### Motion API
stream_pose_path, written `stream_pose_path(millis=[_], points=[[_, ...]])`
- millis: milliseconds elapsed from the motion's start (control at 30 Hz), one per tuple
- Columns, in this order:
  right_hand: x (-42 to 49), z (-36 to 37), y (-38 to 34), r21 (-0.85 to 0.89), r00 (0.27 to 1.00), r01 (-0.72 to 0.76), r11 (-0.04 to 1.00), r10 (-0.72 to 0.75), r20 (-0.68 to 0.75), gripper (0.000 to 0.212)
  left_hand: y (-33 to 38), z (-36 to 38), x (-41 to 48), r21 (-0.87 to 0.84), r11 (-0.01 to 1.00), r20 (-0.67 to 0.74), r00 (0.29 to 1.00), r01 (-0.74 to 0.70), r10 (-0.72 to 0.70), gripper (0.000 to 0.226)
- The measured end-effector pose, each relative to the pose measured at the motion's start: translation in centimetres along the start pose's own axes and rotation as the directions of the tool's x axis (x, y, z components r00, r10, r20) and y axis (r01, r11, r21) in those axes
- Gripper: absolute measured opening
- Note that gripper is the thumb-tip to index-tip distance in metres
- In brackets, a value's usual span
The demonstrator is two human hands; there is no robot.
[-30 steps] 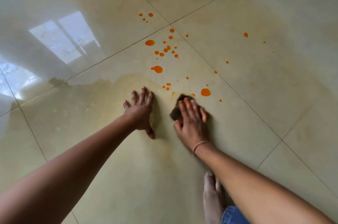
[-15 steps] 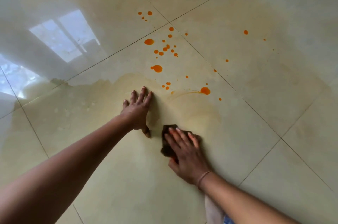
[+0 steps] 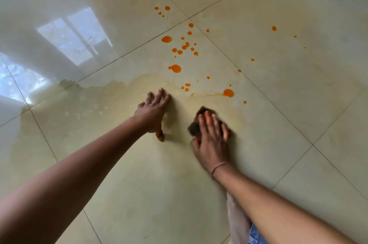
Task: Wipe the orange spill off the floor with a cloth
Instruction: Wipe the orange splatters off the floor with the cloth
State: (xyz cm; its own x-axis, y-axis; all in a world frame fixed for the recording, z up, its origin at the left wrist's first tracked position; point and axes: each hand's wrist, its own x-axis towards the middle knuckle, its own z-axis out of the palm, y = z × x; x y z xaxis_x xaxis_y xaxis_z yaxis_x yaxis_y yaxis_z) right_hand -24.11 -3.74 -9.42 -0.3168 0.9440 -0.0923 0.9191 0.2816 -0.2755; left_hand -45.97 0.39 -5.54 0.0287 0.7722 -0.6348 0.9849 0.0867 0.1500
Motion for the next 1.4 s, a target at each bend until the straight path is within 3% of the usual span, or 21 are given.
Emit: stream_pose_path(millis=[100, 167, 233, 300, 333, 367, 433, 500, 567, 633, 667, 733, 800, 900, 933, 1000, 1067, 1167, 1267, 1333, 1400], points=[[-6.3, 0.8, -3.6, 0.007, 0.937, 0.319, 0.948, -0.316, 0.149, 0.071, 0.2, -0.3, 0.1, -0.083, 0.997, 0.011, 1.000, 0.009, -0.008, 0.138], [-5.1, 0.3, -0.9, -0.004, 0.900, 0.418, 0.908, -0.414, 0.134, 0.071, 0.8, -0.5, 0.3, -0.177, 0.983, 0.016, 0.999, 0.041, -0.039, 0.139], [-0.3, -0.1, 2.6, -0.050, 0.988, 0.153, 0.987, -0.152, 0.019, 0.068, 1.8, -0.1, 0.4, -0.203, 0.976, 0.006, 0.997, 0.074, -0.075, 0.145], [3.2, -1.3, 4.7, -0.025, 0.983, -0.171, 0.985, 0.168, -0.077, 0.067, 2.4, 0.5, 0.5, -0.208, 0.974, -0.020, 0.995, 0.092, -0.098, 0.150], [3.1, -1.2, 4.6, -0.023, 0.979, -0.188, 0.982, 0.186, -0.080, 0.067, 2.5, 0.7, 0.5, -0.214, 0.972, -0.027, 0.994, 0.096, -0.104, 0.151], [2.0, -1.0, 4.0, -0.031, 0.992, -0.115, 0.993, 0.113, -0.050, 0.067, 2.6, 0.8, 0.6, -0.222, 0.970, -0.029, 0.994, 0.094, -0.103, 0.152], [-1.7, -0.8, 3.7, -0.063, 0.980, 0.191, 0.979, -0.187, 0.072, 0.069, 2.7, 0.7, 0.6, -0.224, 0.971, -0.028, 0.995, 0.087, -0.096, 0.151], [-2.2, -1.8, 6.6, -0.058, 0.959, 0.276, 0.959, -0.271, 0.089, 0.069, 2.8, 0.5, 0.5, -0.204, 0.974, -0.035, 0.994, 0.094, -0.103, 0.150], [0.6, -2.5, 10.0, -0.055, 0.998, -0.042, 0.998, 0.039, -0.052, 0.066, 2.9, 0.5, 0.6, -0.180, 0.979, -0.041, 0.994, 0.094, -0.103, 0.151], [5.6, -3.1, 10.9, 0.017, 0.917, -0.383, 0.924, 0.382, -0.114, 0.069, 2.8, 0.7, 0.9, -0.169, 0.982, -0.050, 0.995, 0.082, -0.091, 0.151], [7.9, -2.9, 9.8, 0.047, 0.899, -0.417, 0.908, 0.420, -0.124, 0.070, 2.8, 0.7, 1.0, -0.171, 0.982, -0.046, 0.995, 0.080, -0.089, 0.151], [10.4, -1.5, 5.0, 0.049, 0.955, -0.256, 0.965, 0.261, -0.140, 0.070, 2.6, 1.0, 1.4, -0.190, 0.979, -0.049, 0.995, 0.077, -0.087, 0.152], [8.5, 0.1, 1.1, -0.011, 0.997, 0.031, 0.999, -0.032, -0.066, 0.066, 2.4, 1.1, 1.2, -0.212, 0.974, -0.053, 0.995, 0.077, -0.090, 0.153], [2.6, -1.2, 3.7, -0.035, 0.952, 0.296, 0.954, -0.292, 0.096, 0.069, 2.2, 1.2, 0.9, -0.229, 0.972, -0.065, 0.995, 0.054, -0.070, 0.152], [2.7, -1.7, 6.1, -0.052, 0.963, 0.268, 0.962, -0.265, 0.056, 0.070, 2.1, 1.1, 0.8, -0.232, 0.972, -0.071, 0.995, 0.049, -0.067, 0.152], [6.1, -2.9, 9.3, -0.075, 1.000, -0.008, 0.997, 0.006, -0.025, 0.072, 2.2, 1.1, 0.8, -0.244, 0.968, -0.067, 0.995, 0.051, -0.069, 0.152], [10.8, -2.6, 6.8, -0.032, 0.982, -0.180, 0.983, 0.177, -0.064, 0.074, 2.1, 1.5, 1.1, -0.251, 0.967, -0.086, 0.993, 0.051, -0.075, 0.153], [10.0, 0.2, -0.4, -0.030, 0.994, 0.099, 0.995, -0.100, -0.039, 0.069, 1.8, 1.6, 0.9, -0.252, 0.967, -0.095, 0.993, 0.041, -0.067, 0.154], [3.7, -0.6, 1.9, -0.049, 0.920, 0.383, 0.922, -0.377, 0.110, 0.072, 1.3, 1.2, 0.5, -0.217, 0.976, -0.085, 0.996, 0.003, -0.022, 0.155], [5.1, -1.4, 5.8, -0.073, 0.956, 0.293, 0.953, -0.290, 0.047, 0.071, 1.1, 1.0, 0.3, -0.163, 0.987, -0.069, 0.998, -0.016, 0.005, 0.156], [10.5, -2.0, 5.3, -0.052, 1.000, 0.001, 0.999, -0.002, -0.009, 0.071, 1.0, 1.0, 0.3, -0.139, 0.990, -0.063, 0.998, -0.026, 0.017, 0.156]])
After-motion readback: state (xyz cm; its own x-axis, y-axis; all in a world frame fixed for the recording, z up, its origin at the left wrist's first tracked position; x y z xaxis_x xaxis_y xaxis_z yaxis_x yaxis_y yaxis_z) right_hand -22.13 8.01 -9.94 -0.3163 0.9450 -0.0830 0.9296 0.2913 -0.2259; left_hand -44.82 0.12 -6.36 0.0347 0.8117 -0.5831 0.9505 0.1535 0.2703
